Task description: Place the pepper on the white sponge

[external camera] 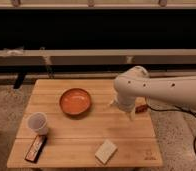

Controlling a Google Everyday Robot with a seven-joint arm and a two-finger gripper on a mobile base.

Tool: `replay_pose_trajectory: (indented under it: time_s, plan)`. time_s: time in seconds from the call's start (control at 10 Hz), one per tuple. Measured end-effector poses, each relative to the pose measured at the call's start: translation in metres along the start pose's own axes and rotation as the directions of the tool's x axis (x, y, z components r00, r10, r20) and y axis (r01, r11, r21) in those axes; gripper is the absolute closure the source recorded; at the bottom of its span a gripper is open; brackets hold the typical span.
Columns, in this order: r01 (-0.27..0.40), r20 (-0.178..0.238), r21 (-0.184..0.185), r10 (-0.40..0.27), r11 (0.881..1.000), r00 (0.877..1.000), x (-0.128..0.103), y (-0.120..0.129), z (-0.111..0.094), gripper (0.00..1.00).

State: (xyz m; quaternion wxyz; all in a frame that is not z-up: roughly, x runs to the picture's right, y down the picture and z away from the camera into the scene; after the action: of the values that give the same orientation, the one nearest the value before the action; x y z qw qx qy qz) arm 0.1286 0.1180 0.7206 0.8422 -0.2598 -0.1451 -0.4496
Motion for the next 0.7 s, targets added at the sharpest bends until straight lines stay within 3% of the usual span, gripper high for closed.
replay_pose_trajectory:
  time_s: [0.3,0.5,0.7]
  plan:
    - [-0.033,0.0,-0.027,0.033,0.999,0.999,0.024,0.023,0.003,0.2]
    - [-0.062,0.002,-0.037,0.062,0.997,0.998,0.041,0.046,0.014,0.2]
    - [-0.077,0.006,-0.03,0.078,0.997,0.997,0.052,0.054,0.03,0.2]
